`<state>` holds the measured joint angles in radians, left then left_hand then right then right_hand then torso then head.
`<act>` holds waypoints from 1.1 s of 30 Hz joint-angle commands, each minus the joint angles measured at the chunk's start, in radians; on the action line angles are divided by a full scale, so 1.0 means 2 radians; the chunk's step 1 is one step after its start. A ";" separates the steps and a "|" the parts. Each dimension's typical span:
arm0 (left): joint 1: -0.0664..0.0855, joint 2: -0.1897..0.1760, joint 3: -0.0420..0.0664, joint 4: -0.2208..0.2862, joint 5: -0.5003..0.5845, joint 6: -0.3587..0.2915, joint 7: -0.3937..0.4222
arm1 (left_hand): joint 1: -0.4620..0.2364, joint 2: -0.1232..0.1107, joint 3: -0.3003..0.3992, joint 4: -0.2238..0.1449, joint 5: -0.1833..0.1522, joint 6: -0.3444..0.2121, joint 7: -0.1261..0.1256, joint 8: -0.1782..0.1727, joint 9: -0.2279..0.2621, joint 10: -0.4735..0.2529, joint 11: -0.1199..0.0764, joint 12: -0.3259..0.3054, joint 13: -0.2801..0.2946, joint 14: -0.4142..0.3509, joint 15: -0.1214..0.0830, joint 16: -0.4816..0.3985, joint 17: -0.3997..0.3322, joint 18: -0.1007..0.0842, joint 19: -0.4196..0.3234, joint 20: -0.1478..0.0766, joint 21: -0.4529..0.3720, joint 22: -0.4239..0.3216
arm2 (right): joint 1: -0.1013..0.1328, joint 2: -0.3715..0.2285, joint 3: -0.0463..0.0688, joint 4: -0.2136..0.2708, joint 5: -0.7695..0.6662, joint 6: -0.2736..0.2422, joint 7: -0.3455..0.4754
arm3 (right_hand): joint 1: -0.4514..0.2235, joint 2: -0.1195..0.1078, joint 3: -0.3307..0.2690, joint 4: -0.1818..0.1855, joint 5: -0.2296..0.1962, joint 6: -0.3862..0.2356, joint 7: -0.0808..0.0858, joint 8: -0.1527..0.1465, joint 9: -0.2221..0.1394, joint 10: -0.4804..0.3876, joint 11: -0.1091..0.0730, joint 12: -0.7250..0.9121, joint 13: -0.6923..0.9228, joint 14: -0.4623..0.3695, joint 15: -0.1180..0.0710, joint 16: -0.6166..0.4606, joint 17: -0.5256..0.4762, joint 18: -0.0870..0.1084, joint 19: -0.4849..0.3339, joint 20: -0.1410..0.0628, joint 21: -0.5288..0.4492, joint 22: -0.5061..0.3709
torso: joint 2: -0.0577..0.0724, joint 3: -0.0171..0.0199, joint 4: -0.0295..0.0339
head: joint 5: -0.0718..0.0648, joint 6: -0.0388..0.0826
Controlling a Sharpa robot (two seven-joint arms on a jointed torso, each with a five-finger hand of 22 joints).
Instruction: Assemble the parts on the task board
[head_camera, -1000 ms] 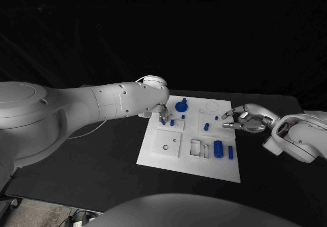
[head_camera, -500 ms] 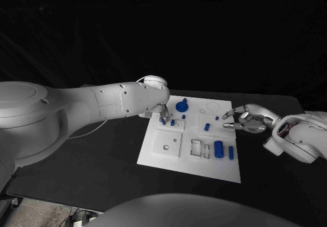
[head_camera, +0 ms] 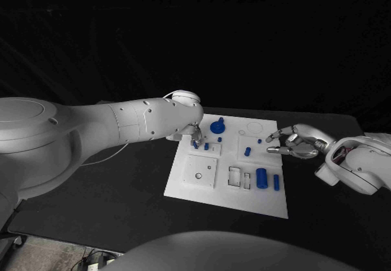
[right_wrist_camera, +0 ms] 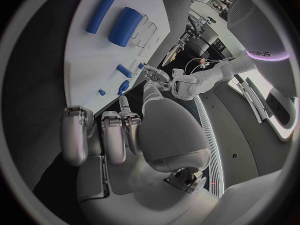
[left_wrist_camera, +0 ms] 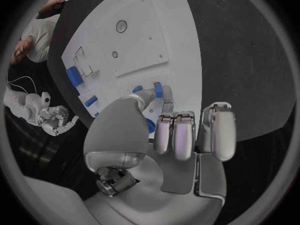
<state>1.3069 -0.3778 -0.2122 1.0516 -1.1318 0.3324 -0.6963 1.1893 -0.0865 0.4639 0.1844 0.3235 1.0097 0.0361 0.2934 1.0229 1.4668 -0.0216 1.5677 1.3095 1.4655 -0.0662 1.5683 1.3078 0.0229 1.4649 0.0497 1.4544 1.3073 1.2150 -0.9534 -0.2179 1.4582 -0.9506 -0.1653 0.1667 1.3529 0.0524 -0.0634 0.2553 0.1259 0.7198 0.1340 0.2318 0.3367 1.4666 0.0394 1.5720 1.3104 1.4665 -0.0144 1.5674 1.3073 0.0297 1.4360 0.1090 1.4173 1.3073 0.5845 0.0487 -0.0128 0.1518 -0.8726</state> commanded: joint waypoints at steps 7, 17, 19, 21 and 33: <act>-0.002 0.000 -0.001 0.003 0.003 0.011 -0.018 | 0.001 0.005 0.003 -0.001 0.002 0.002 0.000 -0.002 -0.001 0.052 -0.003 0.002 0.131 0.053 -0.002 0.001 0.131 0.006 0.006 -0.003 -0.003 0.098 | 0.000 0.001 0.000 -0.003 0.002 0.006 0.001 | 0.001 0.004 -0.002 -0.001 0.002 0.003 0.000 -0.002 0.000 0.052 0.004 -0.001 0.130 0.052 0.005 0.002 0.132 0.008 -0.004 -0.001 -0.002 0.101 | 0.000 -0.0001 0.0000 | 0.000 0.000; -0.003 0.001 -0.001 0.002 0.003 0.012 -0.017 | 0.002 0.005 0.004 -0.002 0.002 0.002 0.000 -0.002 -0.001 0.052 -0.003 0.002 0.131 0.053 -0.002 0.001 0.131 0.007 0.005 -0.003 -0.004 0.098 | 0.000 0.001 0.000 -0.003 0.003 0.007 0.000 | 0.001 0.004 -0.002 -0.001 0.003 0.003 0.000 -0.002 -0.001 0.052 0.004 -0.001 0.130 0.052 0.005 0.002 0.132 0.008 -0.004 -0.001 -0.002 0.101 | 0.000 -0.0001 -0.0001 | 0.000 0.000; -0.003 0.001 -0.001 0.001 0.003 0.012 -0.017 | 0.002 0.005 0.004 -0.002 0.002 0.002 0.000 -0.003 -0.001 0.052 -0.003 0.002 0.131 0.053 -0.002 0.001 0.131 0.007 0.004 -0.003 -0.005 0.097 | 0.000 0.001 0.000 -0.003 0.003 0.007 0.000 | 0.001 0.004 -0.002 -0.001 0.003 0.003 0.000 -0.002 -0.001 0.052 0.004 -0.001 0.130 0.052 0.005 0.002 0.132 0.008 -0.004 -0.001 -0.002 0.101 | 0.000 -0.0001 -0.0001 | 0.000 0.000; -0.004 0.002 -0.001 0.000 0.003 0.011 -0.016 | 0.002 0.005 0.004 -0.002 0.002 0.002 0.000 -0.003 -0.001 0.052 -0.003 0.002 0.131 0.053 -0.002 0.001 0.131 0.007 0.004 -0.003 -0.005 0.097 | 0.000 0.001 0.000 -0.003 0.003 0.007 -0.001 | 0.001 0.004 -0.002 -0.001 0.003 0.003 0.000 -0.002 -0.001 0.052 0.004 -0.001 0.130 0.052 0.005 0.002 0.132 0.008 -0.004 -0.001 -0.002 0.101 | 0.000 0.0000 -0.0001 | 0.000 0.000; -0.005 0.005 -0.001 -0.003 0.003 0.002 -0.011 | 0.002 0.005 0.005 -0.005 0.003 0.001 0.000 -0.004 -0.001 0.052 -0.003 0.002 0.131 0.053 -0.002 0.001 0.131 0.007 0.003 -0.003 -0.007 0.096 | -0.001 0.000 0.000 -0.002 0.003 0.007 -0.001 | 0.001 0.004 -0.002 -0.001 0.003 0.003 0.000 -0.002 -0.001 0.052 0.004 -0.001 0.130 0.052 0.005 0.002 0.132 0.008 -0.004 -0.001 -0.002 0.101 | 0.000 -0.0001 -0.0001 | 0.000 0.000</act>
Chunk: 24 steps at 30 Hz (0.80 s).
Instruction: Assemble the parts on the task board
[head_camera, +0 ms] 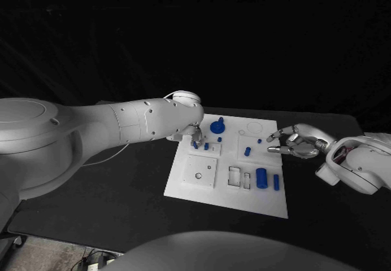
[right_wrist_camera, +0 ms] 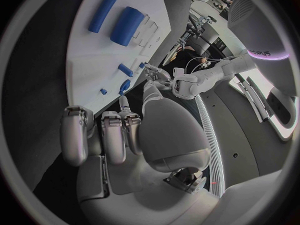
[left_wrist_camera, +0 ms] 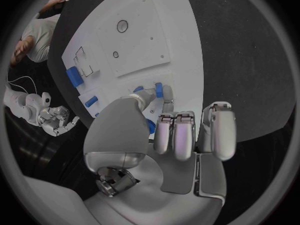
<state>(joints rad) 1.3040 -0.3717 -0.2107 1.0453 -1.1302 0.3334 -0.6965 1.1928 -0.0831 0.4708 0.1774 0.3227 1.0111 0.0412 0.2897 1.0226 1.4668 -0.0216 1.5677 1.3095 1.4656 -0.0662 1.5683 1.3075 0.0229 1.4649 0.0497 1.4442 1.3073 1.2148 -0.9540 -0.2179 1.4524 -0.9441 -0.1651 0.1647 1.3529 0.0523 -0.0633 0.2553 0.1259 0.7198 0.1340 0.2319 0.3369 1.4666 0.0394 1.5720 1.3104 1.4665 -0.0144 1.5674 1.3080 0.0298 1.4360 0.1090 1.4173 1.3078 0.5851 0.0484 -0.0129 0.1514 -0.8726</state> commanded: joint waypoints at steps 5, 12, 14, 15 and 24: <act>-0.004 0.003 -0.001 0.000 0.002 -0.001 -0.008 | 0.001 0.003 0.002 -0.001 0.003 0.001 -0.002 -0.002 -0.001 0.052 -0.003 0.002 0.131 0.053 -0.002 0.001 0.132 0.007 0.003 -0.003 -0.002 0.096 | 0.000 0.000 0.000 0.001 0.000 0.008 -0.001 | 0.001 0.004 -0.002 -0.001 0.003 0.003 0.000 -0.002 -0.001 0.052 0.004 -0.001 0.130 0.052 0.005 0.002 0.131 0.008 -0.004 -0.001 -0.002 0.101 | 0.000 0.0001 0.0000 | 0.001 0.000; -0.004 0.004 -0.001 -0.001 0.001 -0.001 -0.008 | 0.001 0.003 0.002 -0.002 0.004 0.000 -0.002 -0.002 -0.001 0.052 -0.003 0.002 0.131 0.053 -0.002 0.001 0.132 0.008 0.003 -0.003 -0.002 0.096 | 0.000 0.000 0.000 0.001 0.000 0.008 -0.001 | 0.001 0.004 -0.002 -0.001 0.003 0.003 0.000 -0.002 -0.001 0.052 0.004 -0.001 0.130 0.052 0.005 0.002 0.131 0.008 -0.004 -0.001 -0.002 0.101 | 0.000 0.0001 -0.0002 | 0.001 0.000; -0.004 0.004 -0.001 -0.001 0.001 0.000 -0.009 | 0.001 0.003 0.002 -0.002 0.004 0.000 -0.002 -0.002 -0.001 0.052 -0.003 0.002 0.131 0.053 -0.002 0.001 0.132 0.008 0.003 -0.003 -0.002 0.096 | 0.000 0.000 0.000 0.001 0.000 0.008 -0.001 | 0.001 0.004 -0.002 -0.001 0.003 0.003 0.000 -0.002 -0.001 0.052 0.004 -0.001 0.130 0.052 0.005 0.002 0.131 0.008 -0.004 -0.001 -0.002 0.101 | 0.000 0.0000 -0.0001 | 0.000 0.000; -0.004 0.004 -0.001 -0.001 0.001 0.000 -0.009 | 0.001 0.003 0.002 -0.002 0.004 0.000 -0.002 -0.002 -0.001 0.052 -0.003 0.002 0.131 0.053 -0.002 0.001 0.132 0.008 0.003 -0.003 -0.002 0.096 | 0.000 0.000 0.000 0.001 0.000 0.008 -0.001 | 0.001 0.004 -0.002 -0.001 0.003 0.003 0.000 -0.002 -0.001 0.052 0.004 -0.001 0.130 0.052 0.005 0.002 0.131 0.008 -0.004 -0.001 -0.002 0.101 | 0.000 0.0001 -0.0001 | 0.000 0.000; -0.004 0.003 -0.001 -0.002 -0.002 0.000 -0.009 | 0.001 0.003 0.002 -0.003 0.004 0.000 -0.002 -0.003 -0.001 0.052 -0.003 0.002 0.131 0.053 -0.003 0.001 0.132 0.008 0.003 -0.003 -0.003 0.096 | 0.000 -0.001 0.000 0.002 0.000 0.008 -0.001 | 0.001 0.004 -0.002 -0.001 0.003 0.003 0.000 -0.002 -0.001 0.052 0.004 -0.001 0.130 0.052 0.005 0.002 0.131 0.008 -0.004 -0.001 -0.002 0.101 | 0.000 0.0001 0.0002 | 0.000 0.000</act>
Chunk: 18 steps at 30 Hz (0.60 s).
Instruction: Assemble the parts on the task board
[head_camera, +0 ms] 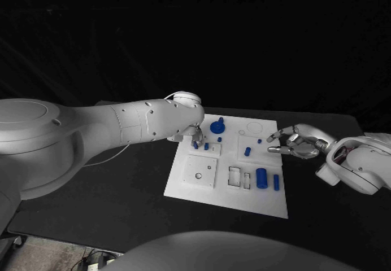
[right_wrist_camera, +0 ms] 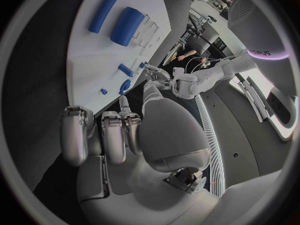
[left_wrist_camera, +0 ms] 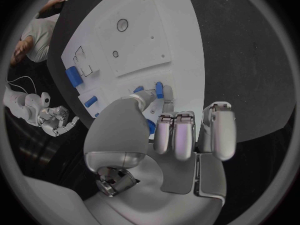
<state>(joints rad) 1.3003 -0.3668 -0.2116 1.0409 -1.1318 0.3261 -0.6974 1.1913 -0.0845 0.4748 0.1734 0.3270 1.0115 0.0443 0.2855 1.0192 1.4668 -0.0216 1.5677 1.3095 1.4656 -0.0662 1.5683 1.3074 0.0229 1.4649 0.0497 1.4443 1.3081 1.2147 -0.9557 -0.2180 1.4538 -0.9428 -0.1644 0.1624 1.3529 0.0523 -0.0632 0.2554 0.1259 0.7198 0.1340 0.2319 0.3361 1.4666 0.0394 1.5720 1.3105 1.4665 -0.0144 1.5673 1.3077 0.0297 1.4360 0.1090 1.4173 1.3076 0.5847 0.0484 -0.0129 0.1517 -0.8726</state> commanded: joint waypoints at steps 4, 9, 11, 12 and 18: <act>-0.002 0.000 -0.001 0.002 -0.003 -0.003 -0.006 | 0.006 0.003 0.004 -0.008 0.003 0.001 -0.004 -0.002 0.001 0.052 -0.003 0.002 0.131 0.053 -0.003 0.001 0.132 0.008 0.003 -0.004 -0.003 0.095 | 0.000 0.000 0.000 0.001 -0.001 0.007 0.001 | 0.001 0.004 -0.002 -0.002 0.003 0.003 0.000 -0.002 -0.001 0.052 0.004 -0.001 0.130 0.052 0.005 0.002 0.132 0.008 -0.005 -0.001 -0.003 0.101 | 0.000 0.0000 0.0001 | 0.000 0.000; -0.002 -0.001 -0.001 0.005 -0.006 -0.008 -0.005 | 0.008 0.000 0.005 -0.015 0.002 0.002 -0.004 -0.002 0.002 0.052 -0.003 0.002 0.131 0.053 -0.003 0.001 0.132 0.007 0.004 -0.004 -0.002 0.096 | -0.001 0.000 0.000 0.001 -0.001 0.006 0.001 | 0.001 0.004 -0.002 -0.002 0.003 0.003 0.000 -0.002 -0.001 0.052 0.004 -0.001 0.130 0.052 0.005 0.002 0.132 0.008 -0.005 -0.001 -0.003 0.101 | 0.000 -0.0001 0.0002 | -0.001 0.000; -0.002 -0.003 -0.001 0.007 -0.006 -0.010 -0.005 | 0.008 0.000 0.005 -0.016 0.002 0.003 -0.005 -0.001 0.002 0.052 -0.004 0.002 0.131 0.053 -0.003 0.001 0.132 0.007 0.004 -0.004 -0.002 0.096 | -0.001 0.000 0.000 0.001 -0.001 0.006 0.001 | 0.001 0.004 -0.002 -0.002 0.003 0.003 0.000 -0.002 -0.001 0.052 0.004 -0.001 0.130 0.052 0.005 0.002 0.132 0.008 -0.005 -0.001 -0.003 0.101 | 0.000 0.0001 -0.0002 | 0.000 0.000; -0.002 -0.003 -0.001 0.008 -0.006 -0.011 -0.005 | 0.008 0.000 0.005 -0.016 0.002 0.003 -0.005 -0.001 0.002 0.052 -0.004 0.002 0.131 0.053 -0.003 0.001 0.132 0.007 0.004 -0.004 -0.002 0.096 | -0.001 0.000 0.000 0.001 -0.001 0.006 0.001 | 0.001 0.004 -0.002 -0.002 0.003 0.003 0.000 -0.002 -0.001 0.052 0.004 -0.001 0.130 0.052 0.005 0.002 0.132 0.008 -0.005 -0.001 -0.003 0.101 | 0.000 0.0001 -0.0001 | 0.000 0.000; -0.001 -0.009 0.000 0.016 -0.008 -0.018 -0.010 | 0.007 -0.003 0.007 -0.020 -0.001 0.010 -0.006 0.002 0.005 0.052 -0.005 0.002 0.131 0.053 -0.004 0.001 0.132 0.007 0.006 -0.005 -0.001 0.097 | -0.001 0.000 0.000 -0.001 -0.001 0.005 0.002 | 0.001 0.004 -0.002 -0.002 0.003 0.003 0.000 -0.002 -0.001 0.052 0.004 -0.001 0.130 0.052 0.005 0.002 0.132 0.008 -0.005 -0.001 -0.003 0.101 | 0.000 0.0002 0.0003 | -0.001 0.000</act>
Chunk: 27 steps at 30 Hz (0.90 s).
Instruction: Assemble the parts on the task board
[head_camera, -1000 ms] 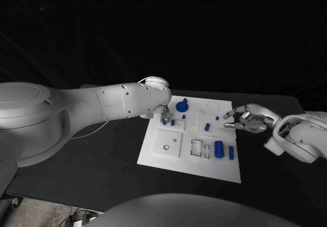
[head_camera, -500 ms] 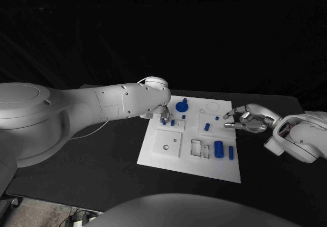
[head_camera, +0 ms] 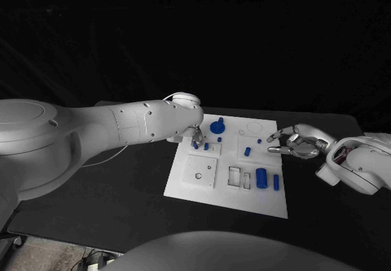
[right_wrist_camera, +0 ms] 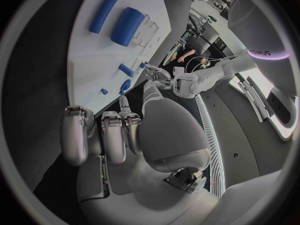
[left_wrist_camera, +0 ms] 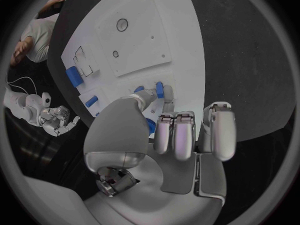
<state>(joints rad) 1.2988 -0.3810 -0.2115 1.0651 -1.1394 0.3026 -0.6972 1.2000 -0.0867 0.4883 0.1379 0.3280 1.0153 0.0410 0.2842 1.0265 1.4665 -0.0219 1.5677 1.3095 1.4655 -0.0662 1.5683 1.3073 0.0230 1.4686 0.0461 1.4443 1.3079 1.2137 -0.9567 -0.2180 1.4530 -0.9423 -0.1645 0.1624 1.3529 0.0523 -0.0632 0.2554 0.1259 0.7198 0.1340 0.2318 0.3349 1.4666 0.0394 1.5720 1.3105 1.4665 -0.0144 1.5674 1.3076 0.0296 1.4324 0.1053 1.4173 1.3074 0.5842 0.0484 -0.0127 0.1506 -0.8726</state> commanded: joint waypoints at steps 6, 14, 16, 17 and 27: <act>0.002 -0.009 0.005 0.015 -0.008 -0.021 -0.012 | 0.001 -0.003 0.001 -0.002 -0.003 0.007 -0.005 0.002 0.002 0.052 -0.005 0.002 0.131 0.053 -0.005 0.001 0.132 0.007 0.003 -0.004 -0.003 0.096 | -0.001 0.001 0.000 -0.001 -0.001 0.005 0.002 | 0.001 0.004 -0.002 -0.002 0.003 0.003 0.000 -0.002 0.000 0.052 0.004 -0.001 0.130 0.052 0.005 0.002 0.132 0.008 -0.003 0.001 -0.003 0.101 | 0.000 0.0002 0.0000 | 0.000 0.000; 0.005 -0.021 0.007 0.035 -0.013 -0.047 -0.012 | -0.003 -0.004 0.002 -0.001 -0.007 0.004 -0.005 0.000 0.002 0.052 -0.006 0.002 0.131 0.053 -0.006 0.001 0.132 0.007 0.004 -0.004 -0.003 0.097 | -0.001 0.002 0.000 -0.003 0.000 0.006 0.001 | 0.001 0.004 -0.002 -0.002 0.003 0.003 0.000 -0.002 -0.001 0.052 0.004 -0.001 0.130 0.052 0.005 0.002 0.132 0.009 -0.004 0.001 -0.004 0.101 | 0.000 0.0002 0.0002 | 0.000 0.000; 0.005 -0.024 0.007 0.040 -0.015 -0.050 -0.012 | -0.004 -0.003 0.002 0.000 -0.008 0.004 -0.004 -0.001 0.001 0.052 -0.006 0.002 0.131 0.053 -0.006 0.001 0.132 0.007 0.004 -0.004 -0.003 0.096 | -0.001 0.002 0.000 -0.003 0.000 0.006 0.000 | 0.001 0.004 -0.002 -0.002 0.003 0.003 0.000 -0.002 -0.001 0.052 0.004 -0.001 0.130 0.052 0.005 0.002 0.132 0.009 -0.004 0.001 -0.004 0.101 | 0.000 0.0002 -0.0001 | 0.000 0.000; 0.005 -0.025 0.007 0.043 -0.015 -0.051 -0.012 | -0.004 -0.003 0.002 0.000 -0.008 0.004 -0.004 -0.001 0.001 0.052 -0.005 0.002 0.131 0.053 -0.006 0.001 0.132 0.007 0.004 -0.005 -0.004 0.096 | -0.002 0.002 0.000 -0.003 0.000 0.006 0.000 | 0.001 0.004 -0.002 -0.002 0.003 0.003 0.000 -0.002 -0.001 0.052 0.004 -0.001 0.130 0.052 0.005 0.002 0.132 0.009 -0.004 0.001 -0.004 0.101 | 0.000 0.0002 -0.0001 | 0.000 0.000; 0.003 -0.039 0.002 0.061 -0.017 -0.094 -0.007 | -0.006 -0.002 0.002 0.001 -0.013 0.002 -0.004 -0.003 0.000 0.052 -0.005 0.002 0.131 0.053 -0.006 0.001 0.132 0.008 0.003 -0.005 -0.006 0.095 | -0.003 0.000 0.000 -0.002 0.000 0.001 0.003 | 0.001 0.005 -0.003 -0.002 0.003 0.003 0.000 -0.003 -0.001 0.052 0.004 -0.001 0.130 0.052 0.005 0.002 0.132 0.009 -0.004 0.001 -0.004 0.101 | -0.001 0.0006 0.0003 | -0.001 0.000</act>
<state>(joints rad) 1.3066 -0.4578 -0.2060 1.1809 -1.1635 0.1802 -0.6973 1.1953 -0.0911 0.4885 0.1376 0.3050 1.0169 0.0426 0.2818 1.0273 1.4668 -0.0288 1.5677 1.3095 1.4654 -0.0733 1.5683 1.3081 0.0230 1.4649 0.0424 1.4385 1.3077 1.2087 -0.9556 -0.2180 1.4476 -0.9408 -0.1653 0.1625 1.3528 0.0523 -0.0659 0.2527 0.1259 0.7198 0.1340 0.2319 0.3340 1.4666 0.0394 1.5720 1.3105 1.4665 -0.0144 1.5673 1.3074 0.0297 1.4287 0.1091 1.4135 1.3081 0.5835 0.0488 -0.0124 0.1499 -0.8726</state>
